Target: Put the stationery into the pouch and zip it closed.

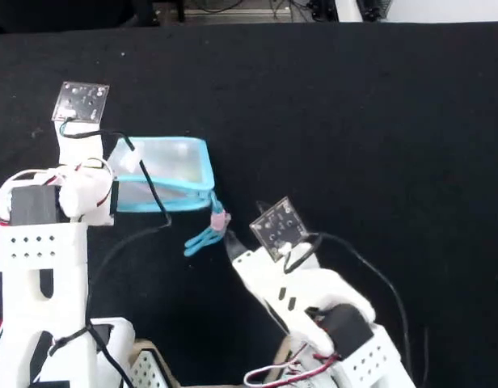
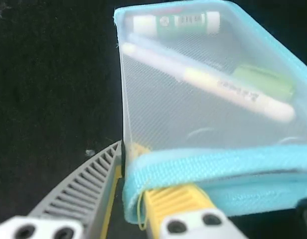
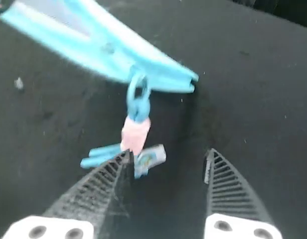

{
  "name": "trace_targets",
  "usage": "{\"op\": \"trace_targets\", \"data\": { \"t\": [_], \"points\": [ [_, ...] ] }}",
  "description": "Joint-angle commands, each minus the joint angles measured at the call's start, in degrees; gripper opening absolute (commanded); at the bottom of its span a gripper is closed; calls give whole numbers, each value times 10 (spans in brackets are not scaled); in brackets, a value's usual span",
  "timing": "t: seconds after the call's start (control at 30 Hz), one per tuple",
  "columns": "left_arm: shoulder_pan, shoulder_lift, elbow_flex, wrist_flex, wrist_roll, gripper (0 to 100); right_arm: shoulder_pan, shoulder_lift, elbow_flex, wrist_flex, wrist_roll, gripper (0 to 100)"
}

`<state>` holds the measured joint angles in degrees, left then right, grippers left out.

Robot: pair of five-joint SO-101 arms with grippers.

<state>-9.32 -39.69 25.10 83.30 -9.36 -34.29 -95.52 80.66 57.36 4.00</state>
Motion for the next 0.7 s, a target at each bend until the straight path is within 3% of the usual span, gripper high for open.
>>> {"op": "trace_targets", "data": {
  "t": [0.0, 0.27, 0.37, 0.47, 0.67],
  "points": [
    [-3, 3, 19, -12, 25, 30, -10, -5, -37, 30, -1, 227],
    [-2, 4, 37, -13, 25, 30, -15, -6, -41, 32, -6, 227],
    [-2, 4, 40, -13, 25, 30, -71, -6, -35, 30, -6, 227],
    [-2, 4, 42, -13, 25, 30, -113, -6, 2, -16, -6, 227],
    [-2, 4, 49, -12, 25, 30, -79, -6, 66, -153, -6, 227]
  ]
}}
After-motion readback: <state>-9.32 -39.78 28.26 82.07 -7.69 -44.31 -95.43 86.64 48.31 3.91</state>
